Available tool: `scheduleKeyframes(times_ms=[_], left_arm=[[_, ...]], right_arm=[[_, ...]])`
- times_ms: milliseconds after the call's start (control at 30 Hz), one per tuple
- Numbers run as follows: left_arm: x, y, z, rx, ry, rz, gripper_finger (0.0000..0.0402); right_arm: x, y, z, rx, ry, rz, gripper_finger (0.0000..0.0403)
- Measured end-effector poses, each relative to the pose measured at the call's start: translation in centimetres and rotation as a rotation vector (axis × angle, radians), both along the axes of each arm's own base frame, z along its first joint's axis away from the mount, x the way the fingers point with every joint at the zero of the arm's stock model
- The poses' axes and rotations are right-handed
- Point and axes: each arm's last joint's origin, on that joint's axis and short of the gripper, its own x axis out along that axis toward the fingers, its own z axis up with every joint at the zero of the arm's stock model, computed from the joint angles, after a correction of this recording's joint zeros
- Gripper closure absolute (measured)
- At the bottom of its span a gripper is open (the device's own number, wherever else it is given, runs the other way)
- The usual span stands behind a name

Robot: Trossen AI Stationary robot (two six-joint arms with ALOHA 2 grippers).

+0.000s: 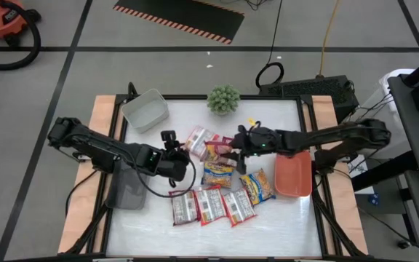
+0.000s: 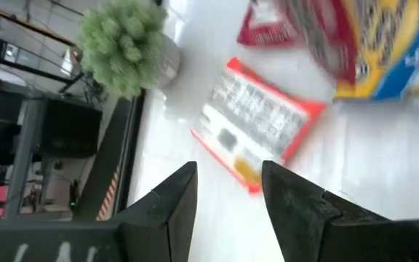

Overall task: Sort Maruchan noodles
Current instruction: Put the red bag into the orange bin

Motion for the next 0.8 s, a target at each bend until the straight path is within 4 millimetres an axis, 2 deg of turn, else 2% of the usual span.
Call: scheduleKeyframes(times_ms=[200, 433, 633, 800], left_arm=[[-0.1, 0.1, 0.0, -0.02, -0.004, 0.013, 0.024], [0.0, 0.1, 0.0, -0.029, -0.007, 0.013, 0.024], [0.1, 0.0, 0.0, -0.049, -0.02, 0.009, 0.024], [0.1, 0.0, 0.0, -0.054, -0.024, 0.014, 0.024]], right_arm=[[-2.9, 2.0, 2.9, -0.017, -0.036, -0.034, 0.0284], [-5.7, 4.1, 5.0, -0.034, -0.096, -0.088, 0.0284], [-7.8, 5.1, 5.6, 0.006, -0.071, -0.083, 0.0284], [-9.7, 5.0, 5.8, 0.143, -0.023, -0.122, 0.0284]])
